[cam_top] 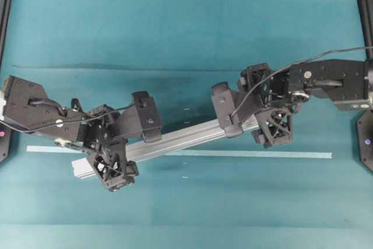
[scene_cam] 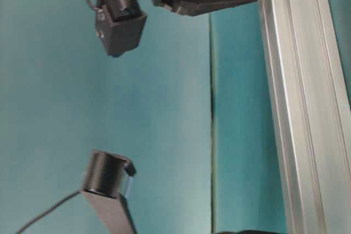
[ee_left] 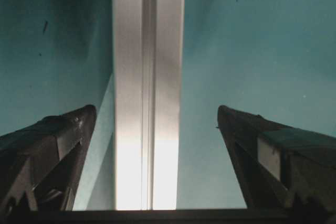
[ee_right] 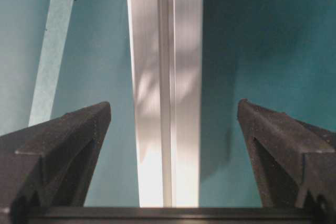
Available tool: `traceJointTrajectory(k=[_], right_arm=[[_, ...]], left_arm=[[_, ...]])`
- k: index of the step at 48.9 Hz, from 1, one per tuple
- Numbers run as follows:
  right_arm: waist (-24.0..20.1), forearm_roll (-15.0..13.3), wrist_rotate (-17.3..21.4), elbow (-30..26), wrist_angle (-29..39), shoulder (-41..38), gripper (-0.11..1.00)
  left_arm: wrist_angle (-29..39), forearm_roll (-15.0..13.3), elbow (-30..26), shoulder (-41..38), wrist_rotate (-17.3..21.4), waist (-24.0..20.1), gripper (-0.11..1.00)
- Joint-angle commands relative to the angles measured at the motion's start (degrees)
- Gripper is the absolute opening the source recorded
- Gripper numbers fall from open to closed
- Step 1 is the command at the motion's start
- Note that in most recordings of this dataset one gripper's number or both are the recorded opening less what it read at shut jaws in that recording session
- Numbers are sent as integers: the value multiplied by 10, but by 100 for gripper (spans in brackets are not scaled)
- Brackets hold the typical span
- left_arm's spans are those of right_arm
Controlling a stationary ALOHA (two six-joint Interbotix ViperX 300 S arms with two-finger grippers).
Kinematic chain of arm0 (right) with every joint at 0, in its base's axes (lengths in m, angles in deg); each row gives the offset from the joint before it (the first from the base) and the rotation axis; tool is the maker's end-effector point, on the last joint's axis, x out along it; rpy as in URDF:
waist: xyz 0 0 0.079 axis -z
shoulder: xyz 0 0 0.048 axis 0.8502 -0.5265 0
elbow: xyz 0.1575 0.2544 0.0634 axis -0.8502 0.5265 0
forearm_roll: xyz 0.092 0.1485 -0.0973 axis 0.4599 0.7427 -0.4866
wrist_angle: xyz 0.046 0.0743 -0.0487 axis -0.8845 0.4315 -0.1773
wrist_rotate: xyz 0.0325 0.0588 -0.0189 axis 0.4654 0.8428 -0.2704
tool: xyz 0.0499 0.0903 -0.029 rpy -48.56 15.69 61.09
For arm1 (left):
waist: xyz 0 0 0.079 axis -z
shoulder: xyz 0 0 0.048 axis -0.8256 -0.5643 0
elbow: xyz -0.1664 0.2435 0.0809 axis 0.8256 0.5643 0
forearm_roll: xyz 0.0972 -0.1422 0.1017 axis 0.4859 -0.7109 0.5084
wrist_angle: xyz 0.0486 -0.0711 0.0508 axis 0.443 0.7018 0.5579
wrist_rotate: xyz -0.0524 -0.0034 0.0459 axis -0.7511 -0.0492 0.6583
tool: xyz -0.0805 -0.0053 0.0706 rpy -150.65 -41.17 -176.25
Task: Lift the metal rail with both hands.
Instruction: 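Close both grippers on the rail and begin raising it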
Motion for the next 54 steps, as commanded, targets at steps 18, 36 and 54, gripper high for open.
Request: traceJointTrajectory(k=[18,36,54], right_arm=[[-1,2,2,37,-72,-20,99],[0,2,2,36,-73,-21,99],[5,2,-3,38,-73,-21,79]], left_arm=[[-34,2,35,-5,-18,8,99],[-34,2,39,-9,-13,11,99],[-51,2,40,-8,-17,12,71]])
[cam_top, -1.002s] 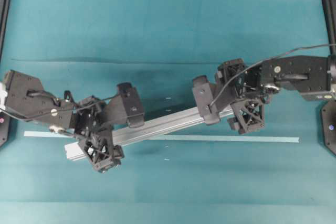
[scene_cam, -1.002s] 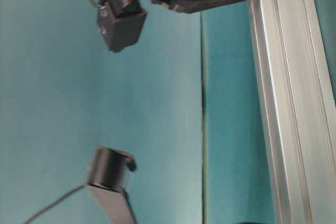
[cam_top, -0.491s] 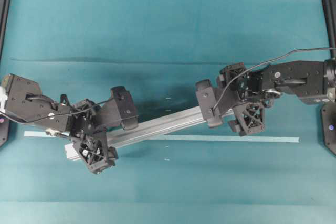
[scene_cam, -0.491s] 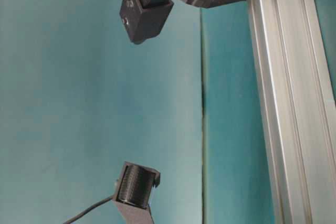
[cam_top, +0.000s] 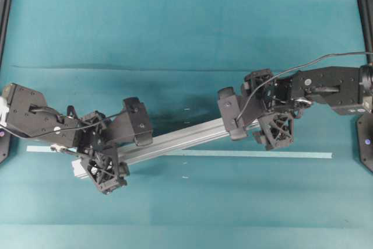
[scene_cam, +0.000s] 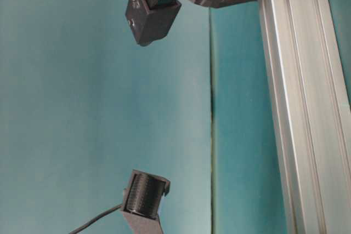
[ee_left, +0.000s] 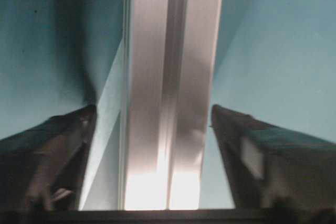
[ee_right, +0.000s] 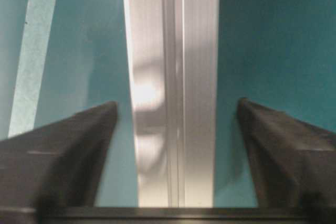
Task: Lift the metal rail with both hands.
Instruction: 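Close both grippers on the rail and begin raising it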
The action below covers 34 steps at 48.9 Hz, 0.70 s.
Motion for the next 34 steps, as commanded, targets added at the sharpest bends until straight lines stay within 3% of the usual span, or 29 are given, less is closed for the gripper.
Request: traceJointTrajectory(k=[1,6,8,34], right_arm=[[0,2,-1,-3,-1,-3,74],[0,2,-1,-4,3,-4,48],[0,2,-1,-4,4,-4,41],[0,3,-1,-4,10,-4,41]], left_arm=[[-10,2,-3,4,1,4,66],[-17,1,-3,4,0,5,38],[-21,2,-3,4,0,4,33],[-34,1,3,5,-2,5,33]])
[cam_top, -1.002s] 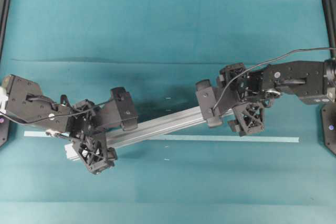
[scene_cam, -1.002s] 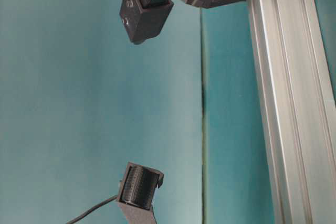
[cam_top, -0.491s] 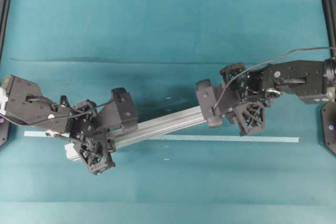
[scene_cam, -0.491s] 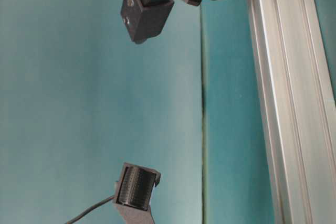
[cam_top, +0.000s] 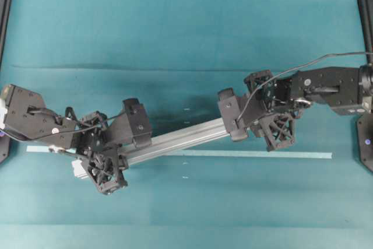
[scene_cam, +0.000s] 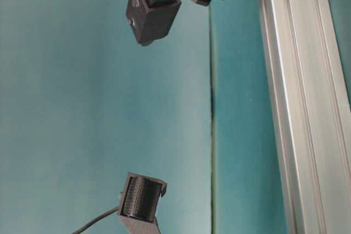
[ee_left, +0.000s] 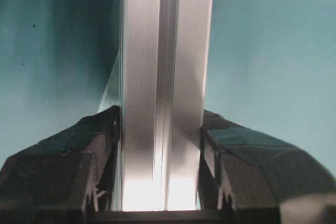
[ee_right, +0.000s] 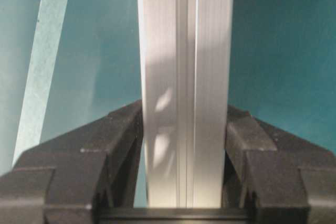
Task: Lift the metal rail with both hands.
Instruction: 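Close both grippers on the rail and begin raising it, then lift the rail with both grippers and rotate it level, parallel to table edge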
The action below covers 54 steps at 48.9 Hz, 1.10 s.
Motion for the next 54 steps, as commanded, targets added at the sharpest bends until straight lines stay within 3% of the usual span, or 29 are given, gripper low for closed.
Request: traceJointTrajectory(k=[1,11,21,54], right_arm=[[0,2,2,-3,-1,-3,41],[0,2,6,-6,6,3,41],[5,2,4,-37,69,36,41],[19,2,7,-225,340,149,41]], left_arm=[[-8,-3,-4,4,-4,2,33],[-4,-2,-14,11,-4,2,33],[36,-2,-41,44,-5,2,33],[372,-2,-251,166,-1,-1,33]])
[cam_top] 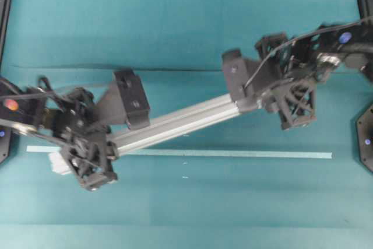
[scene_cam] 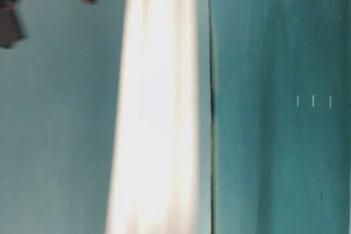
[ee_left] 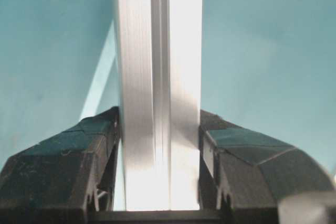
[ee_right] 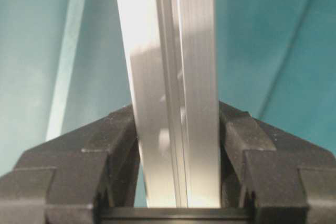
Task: Lift the metal rail with both hands.
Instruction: 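Lift the rail with both grippers and rotate it level, parallel to table edge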
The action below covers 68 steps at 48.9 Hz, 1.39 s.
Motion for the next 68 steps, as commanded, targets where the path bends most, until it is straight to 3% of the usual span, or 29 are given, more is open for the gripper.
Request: traceJointTrajectory(k=[1,9,21,30,43,59,68], right_arm=[[0,1,4,-53,34,15,41],[0,1,4,-118,91,17,41],[-1,1,10,-194,117,18,41],[-5,1,39,-214,132,23,41],[-36,1,143,-227,187,42,41],[-72,1,287,-253,265,55,40],[-86,-1,322,-288,284,59,40]], left_arm=[[29,-2,-51,25,0,-4,33],[103,-2,-104,30,1,-6,33],[171,-2,-176,30,5,-10,33],[205,-2,-214,30,18,-16,33],[269,-2,-228,35,72,-63,33],[274,3,-233,36,168,-125,33],[279,3,-260,33,178,-131,33]])
